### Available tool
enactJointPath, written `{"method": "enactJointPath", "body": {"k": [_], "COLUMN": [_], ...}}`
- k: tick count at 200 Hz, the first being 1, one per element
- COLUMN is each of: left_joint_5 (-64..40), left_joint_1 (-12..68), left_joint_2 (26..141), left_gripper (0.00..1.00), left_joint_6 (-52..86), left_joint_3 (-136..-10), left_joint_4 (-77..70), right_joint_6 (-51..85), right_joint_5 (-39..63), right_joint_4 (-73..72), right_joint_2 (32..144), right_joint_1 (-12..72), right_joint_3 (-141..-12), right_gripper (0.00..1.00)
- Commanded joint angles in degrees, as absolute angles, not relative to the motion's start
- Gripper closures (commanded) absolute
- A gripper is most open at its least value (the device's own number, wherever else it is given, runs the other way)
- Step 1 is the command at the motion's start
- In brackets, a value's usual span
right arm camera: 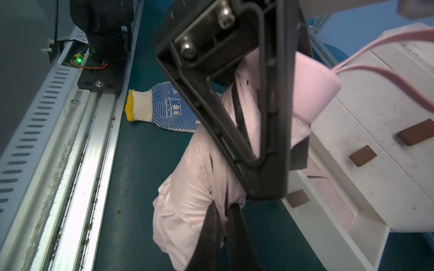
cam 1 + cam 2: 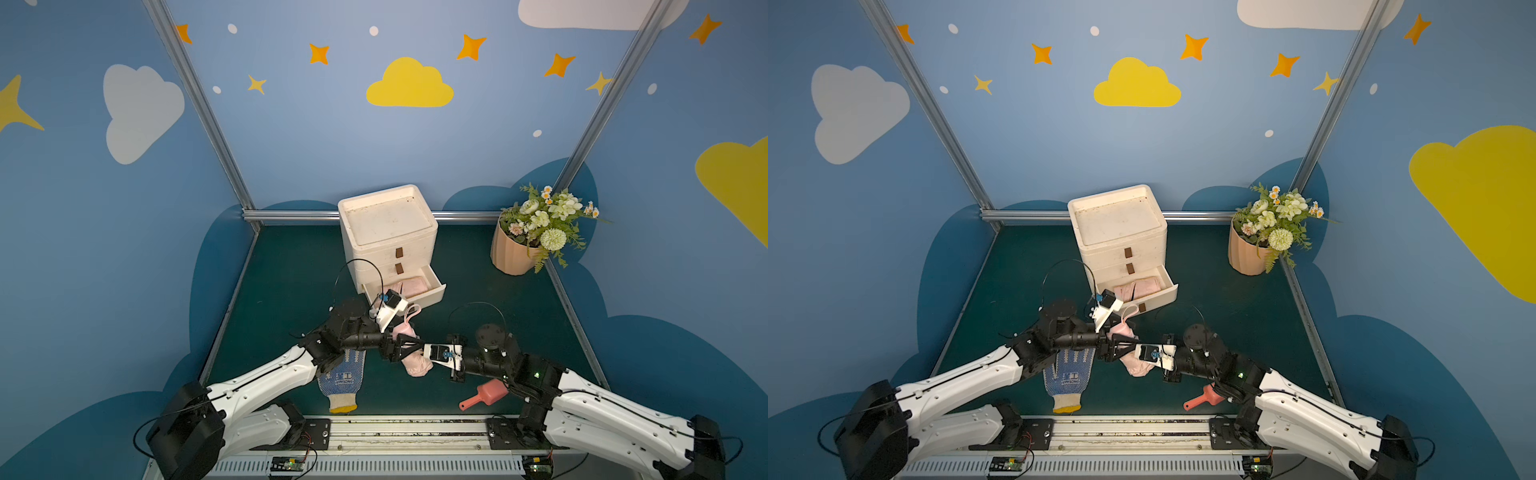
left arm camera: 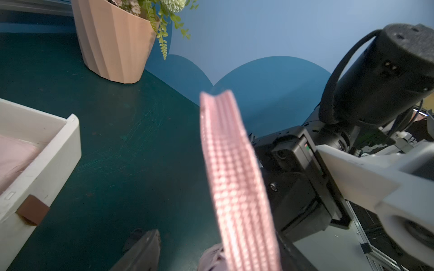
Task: Place the umbrella in the drawer by color
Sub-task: Pick up the umbrella from the center of the board.
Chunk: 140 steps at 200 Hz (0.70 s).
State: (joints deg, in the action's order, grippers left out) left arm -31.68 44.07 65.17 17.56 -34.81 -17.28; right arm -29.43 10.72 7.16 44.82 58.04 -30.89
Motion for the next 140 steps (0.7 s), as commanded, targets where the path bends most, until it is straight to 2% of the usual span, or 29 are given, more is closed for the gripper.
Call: {"method": "enactJointPath", "body": {"k": [1,14,29,39,50,59,83,103,116,140], "left_joint_5": [-34.46,-34.34,-32.12,-29.0,-24.39,-19.67,-5.45,5.9,12.19,18.69], "left_joint_1": [44.91,44.99,45.0,44.95,44.99,44.99,44.96,44.91,44.66,43.0], "left_joint_2": [66.5,67.04,67.15,66.86,66.18,65.4,63.28,63.15,64.96,72.04], "left_gripper": [0.34,0.44,0.7,0.8,0.89,0.95,0.97,0.98,0.97,0.98], "left_joint_6": [15.51,15.55,15.55,15.29,14.98,14.8,15.21,14.63,13.4,12.05], "left_joint_3": [-37.16,-37.76,-38.77,-39.69,-40.59,-41.16,-42.78,-43.65,-43.7,-45.97], "left_joint_4": [-15.31,-14.84,-13.45,-11.97,-10.66,-10.45,-13.54,-19.19,-24.15,-29.93], "right_joint_6": [-29.98,-29.73,-28.57,-28.03,-27.78,-27.39,-23.19,-20.79,-19.6,-16.56], "right_joint_5": [8.04,6.57,4.01,2.29,1.01,-0.06,-6.25,-11.57,-13.82,-14.65], "right_joint_4": [0.78,-0.51,-2.75,-3.81,-4.25,-4.17,-4.25,-5.73,-6.72,-7.77], "right_joint_2": [41.21,39.82,38.8,38.37,38.01,37.86,37.46,36.6,35.33,32.45], "right_joint_1": [58.01,58.0,57.92,57.92,57.92,57.92,57.78,57.27,56.76,54.94], "right_joint_3": [-31.3,-30.11,-28.56,-27.71,-27.0,-26.57,-25.48,-23.59,-22.18,-19.63], "right_gripper": [1.0,1.0,1.0,1.0,0.94,0.85,0.63,0.48,0.43,0.4]}}
